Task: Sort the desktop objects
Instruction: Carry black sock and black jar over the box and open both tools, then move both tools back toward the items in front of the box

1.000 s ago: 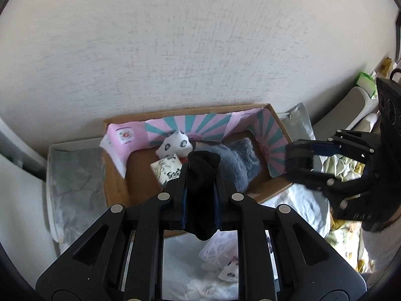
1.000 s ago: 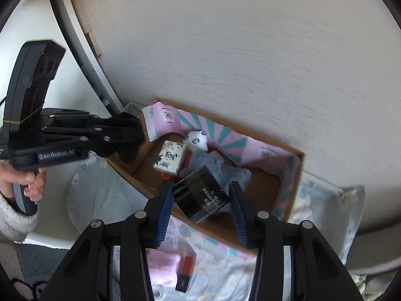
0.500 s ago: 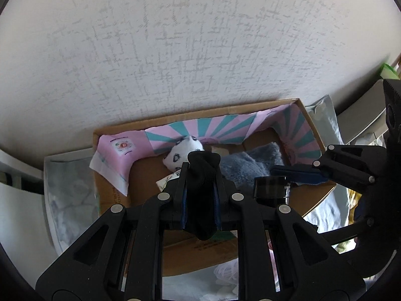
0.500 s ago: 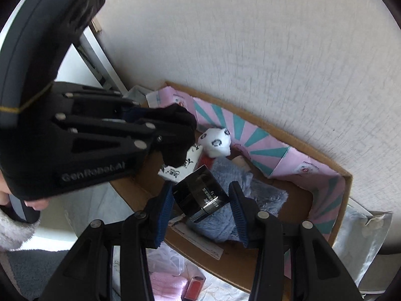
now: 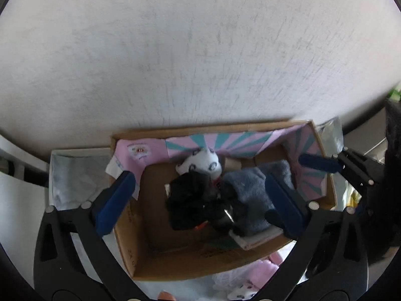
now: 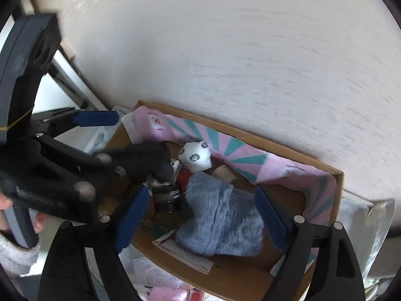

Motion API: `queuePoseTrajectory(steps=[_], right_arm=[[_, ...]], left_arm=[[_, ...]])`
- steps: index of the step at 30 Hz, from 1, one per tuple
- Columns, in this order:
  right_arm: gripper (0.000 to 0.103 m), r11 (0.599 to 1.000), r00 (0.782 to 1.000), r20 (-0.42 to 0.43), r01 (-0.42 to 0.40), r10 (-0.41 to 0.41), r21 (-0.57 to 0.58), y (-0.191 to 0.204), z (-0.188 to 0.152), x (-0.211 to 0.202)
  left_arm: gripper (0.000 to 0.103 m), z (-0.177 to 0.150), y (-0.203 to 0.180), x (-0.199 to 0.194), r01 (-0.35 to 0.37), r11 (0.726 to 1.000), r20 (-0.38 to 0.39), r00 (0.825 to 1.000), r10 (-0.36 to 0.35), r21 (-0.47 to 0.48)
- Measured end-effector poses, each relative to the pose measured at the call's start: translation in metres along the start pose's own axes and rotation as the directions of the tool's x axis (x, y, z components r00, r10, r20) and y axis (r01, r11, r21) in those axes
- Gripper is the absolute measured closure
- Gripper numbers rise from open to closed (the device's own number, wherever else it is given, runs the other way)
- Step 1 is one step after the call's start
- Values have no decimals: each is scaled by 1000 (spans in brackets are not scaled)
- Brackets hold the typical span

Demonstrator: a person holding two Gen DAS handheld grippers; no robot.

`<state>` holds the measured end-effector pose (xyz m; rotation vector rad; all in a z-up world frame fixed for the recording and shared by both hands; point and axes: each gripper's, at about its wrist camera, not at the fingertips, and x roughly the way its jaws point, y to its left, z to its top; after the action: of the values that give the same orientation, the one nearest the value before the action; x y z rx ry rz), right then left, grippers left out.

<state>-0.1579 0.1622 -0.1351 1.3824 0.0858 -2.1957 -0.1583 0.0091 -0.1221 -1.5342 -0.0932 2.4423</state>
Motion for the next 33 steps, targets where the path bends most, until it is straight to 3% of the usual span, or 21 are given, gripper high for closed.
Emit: queuePoseTrajectory(steps=[7, 9, 13, 22, 27, 30, 33], right_arm=[[8, 997, 998, 55, -34, 30, 73, -19, -13, -29], [0, 996, 996, 73, -47, 41, 82, -22, -17, -37], [0, 998, 994, 111, -30, 23, 63, -21, -18, -49], [0, 1000, 998, 69, -6, 8, -19, -10, -26, -59], [0, 997, 992, 122, 37, -30, -61, 1, -33, -76], [0, 997, 988, 144, 60, -52, -47, 1, -37, -86], [0, 995, 983, 166, 92, -84, -42, 2, -46, -95]], left_arm=[[0, 1, 14, -7, 59, 998, 53, 997, -58, -33], [0, 3, 15, -13, 80, 996, 69, 995, -78, -37], [0, 6, 13, -24, 109, 993, 117, 988, -104, -35], [0, -1, -2, -39, 63, 997, 156, 985, -71, 53], [0, -13, -4, -55, 46, 996, 132, 990, -55, 72], [0, -24, -2, -69, 64, 995, 157, 985, -76, 82], [0, -37, 0, -82, 21, 994, 192, 981, -40, 103]])
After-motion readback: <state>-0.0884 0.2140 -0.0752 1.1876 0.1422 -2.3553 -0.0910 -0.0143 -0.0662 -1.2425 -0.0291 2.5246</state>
